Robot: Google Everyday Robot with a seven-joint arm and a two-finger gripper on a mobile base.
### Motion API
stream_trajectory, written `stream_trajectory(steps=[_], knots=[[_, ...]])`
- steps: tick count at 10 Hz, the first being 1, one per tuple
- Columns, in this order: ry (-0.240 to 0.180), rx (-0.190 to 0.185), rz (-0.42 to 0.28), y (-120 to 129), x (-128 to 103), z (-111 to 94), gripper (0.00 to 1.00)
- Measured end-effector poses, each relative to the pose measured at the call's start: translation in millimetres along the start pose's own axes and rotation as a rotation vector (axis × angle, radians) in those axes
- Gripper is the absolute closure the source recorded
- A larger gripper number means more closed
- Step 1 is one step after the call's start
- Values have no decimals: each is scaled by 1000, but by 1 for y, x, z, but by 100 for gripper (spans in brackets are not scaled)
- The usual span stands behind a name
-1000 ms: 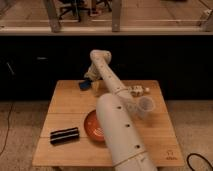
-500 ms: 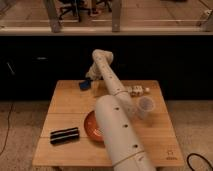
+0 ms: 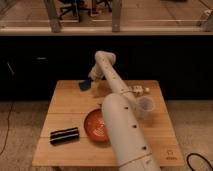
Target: Place the white sponge in the ceramic bowl
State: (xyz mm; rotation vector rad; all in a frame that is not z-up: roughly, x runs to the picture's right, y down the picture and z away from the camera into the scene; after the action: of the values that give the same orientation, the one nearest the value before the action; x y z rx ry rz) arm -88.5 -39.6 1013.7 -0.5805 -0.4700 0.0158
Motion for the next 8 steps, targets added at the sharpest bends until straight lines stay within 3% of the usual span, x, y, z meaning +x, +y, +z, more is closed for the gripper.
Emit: stream_trajectory(steps=[3, 8], knots=[[-3, 73, 35, 2, 3, -2, 20], [-30, 123, 94, -2, 4, -3, 20]])
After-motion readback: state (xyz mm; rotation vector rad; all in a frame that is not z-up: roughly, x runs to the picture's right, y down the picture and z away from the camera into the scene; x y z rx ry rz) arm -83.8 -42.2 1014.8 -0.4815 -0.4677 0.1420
